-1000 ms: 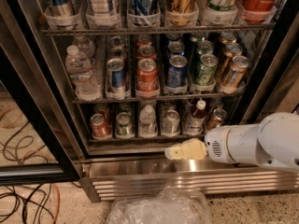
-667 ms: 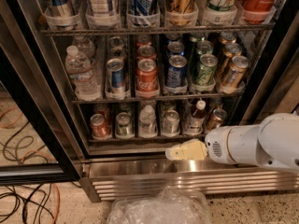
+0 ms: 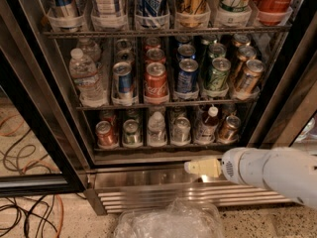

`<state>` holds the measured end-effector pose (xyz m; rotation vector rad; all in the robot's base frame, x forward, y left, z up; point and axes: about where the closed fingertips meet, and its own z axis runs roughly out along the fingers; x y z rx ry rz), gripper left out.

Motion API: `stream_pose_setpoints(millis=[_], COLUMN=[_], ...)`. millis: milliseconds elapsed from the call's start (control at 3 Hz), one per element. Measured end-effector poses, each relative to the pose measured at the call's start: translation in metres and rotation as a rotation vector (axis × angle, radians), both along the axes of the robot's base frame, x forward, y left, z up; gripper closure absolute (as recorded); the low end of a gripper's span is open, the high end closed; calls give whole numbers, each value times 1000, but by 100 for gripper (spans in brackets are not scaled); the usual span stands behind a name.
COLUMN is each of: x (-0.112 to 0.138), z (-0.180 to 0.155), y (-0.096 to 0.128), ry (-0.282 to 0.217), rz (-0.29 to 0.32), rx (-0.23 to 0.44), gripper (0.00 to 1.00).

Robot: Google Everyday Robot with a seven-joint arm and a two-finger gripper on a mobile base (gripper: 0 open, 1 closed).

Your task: Pick orange can from bottom shelf of fridge

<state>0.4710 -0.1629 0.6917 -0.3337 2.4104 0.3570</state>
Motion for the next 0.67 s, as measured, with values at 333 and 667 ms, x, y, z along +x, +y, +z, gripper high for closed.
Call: stream_pose_setpoints(millis=[333,667], x=[7,16], z=[-9,-1], y=[-23,-25], ry=[-65,-113], rz=[-125,-143], rx=[21,23], gripper=[0,0])
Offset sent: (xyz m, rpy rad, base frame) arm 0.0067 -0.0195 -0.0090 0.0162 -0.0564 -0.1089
